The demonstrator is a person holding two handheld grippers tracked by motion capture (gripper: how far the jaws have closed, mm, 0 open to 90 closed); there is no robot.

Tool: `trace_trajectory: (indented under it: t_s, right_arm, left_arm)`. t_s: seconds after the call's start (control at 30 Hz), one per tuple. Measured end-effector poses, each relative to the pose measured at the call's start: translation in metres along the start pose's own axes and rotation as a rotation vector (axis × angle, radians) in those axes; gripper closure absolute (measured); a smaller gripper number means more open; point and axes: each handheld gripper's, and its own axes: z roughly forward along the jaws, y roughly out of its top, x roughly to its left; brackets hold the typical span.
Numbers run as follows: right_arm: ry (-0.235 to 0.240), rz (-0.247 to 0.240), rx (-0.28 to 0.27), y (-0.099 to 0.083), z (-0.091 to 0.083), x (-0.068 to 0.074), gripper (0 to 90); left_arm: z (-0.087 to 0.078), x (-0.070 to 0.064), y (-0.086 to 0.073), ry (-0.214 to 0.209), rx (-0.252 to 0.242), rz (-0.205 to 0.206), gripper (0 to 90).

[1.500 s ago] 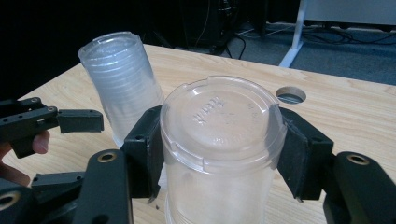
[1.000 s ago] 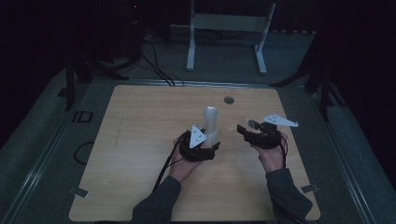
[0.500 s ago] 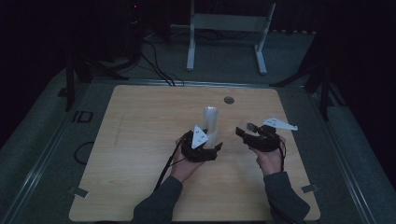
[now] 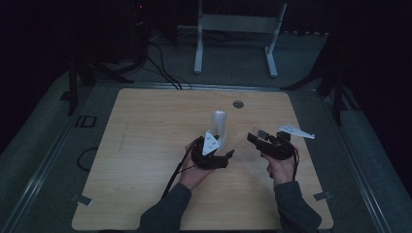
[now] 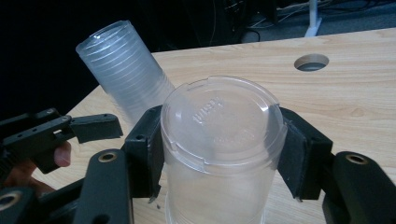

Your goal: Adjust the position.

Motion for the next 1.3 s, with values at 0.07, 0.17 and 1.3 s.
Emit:
trace_trajectory:
  t_s: [0.07,0.17,1.3]
  right_arm:
    - [0.005,0.006,-0.002,-0.001,0.0,0.0,40.1]
    - [0.02,0.025,-0.006,-0.003,0.001,0.0,40.1]
    - [0.115,0.116,-0.026,-0.008,-0.001,0.004,40.7]
  left_arm:
    - [0.001,-0.001,0.001,-0.007,0.0,-0.001,25.7]
    - [0.002,-0.003,0.002,-0.018,0.003,0.006,25.7]
    - [0.019,-0.017,0.011,-0.097,0.003,0.048,25.5]
